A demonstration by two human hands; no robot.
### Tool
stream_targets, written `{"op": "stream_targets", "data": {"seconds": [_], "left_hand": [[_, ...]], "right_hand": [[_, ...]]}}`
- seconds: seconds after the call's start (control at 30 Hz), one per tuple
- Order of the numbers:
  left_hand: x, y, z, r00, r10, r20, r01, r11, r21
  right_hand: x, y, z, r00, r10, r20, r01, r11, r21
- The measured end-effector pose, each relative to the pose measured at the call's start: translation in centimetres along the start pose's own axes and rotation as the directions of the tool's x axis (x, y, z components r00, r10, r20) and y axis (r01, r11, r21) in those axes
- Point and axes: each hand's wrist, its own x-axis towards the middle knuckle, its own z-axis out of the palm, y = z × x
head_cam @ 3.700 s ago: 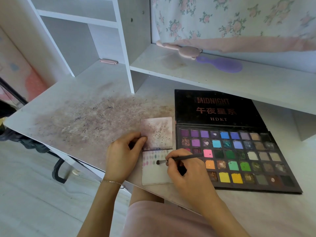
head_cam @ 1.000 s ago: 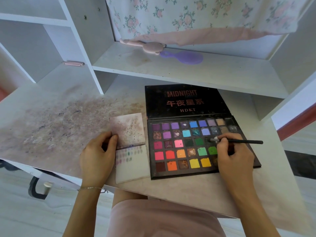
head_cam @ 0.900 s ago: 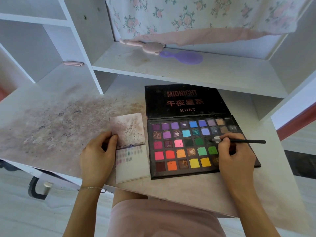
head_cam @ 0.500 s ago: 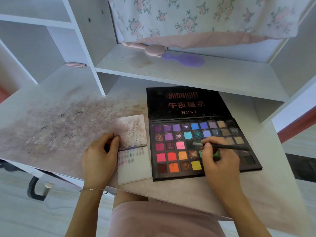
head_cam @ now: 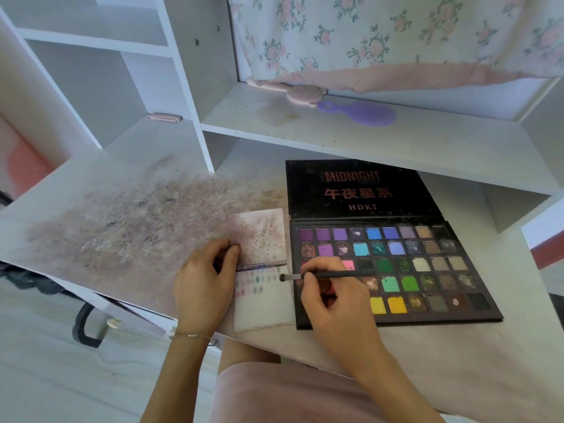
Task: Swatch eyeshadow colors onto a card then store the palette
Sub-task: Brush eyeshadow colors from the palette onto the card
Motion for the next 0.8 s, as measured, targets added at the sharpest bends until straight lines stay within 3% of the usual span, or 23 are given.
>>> {"op": "stream_targets", "data": {"seconds": [0.17, 0.8], "left_hand": [[0.0, -0.2, 0.0, 1.000, -0.004, 0.014, 0.004, 1.000, 0.009], [0.0, -0.2, 0.1, 1.000, 0.009, -0.016, -0.009, 1.000, 0.017]], "right_hand": [[0.0, -0.2, 1.4, 0.997, 0.005, 0.074, 0.000, 0.998, -0.064], [0.1, 0.2, 1.7, 0.992, 0.015, 0.127, 0.002, 0.991, -0.135]]}}
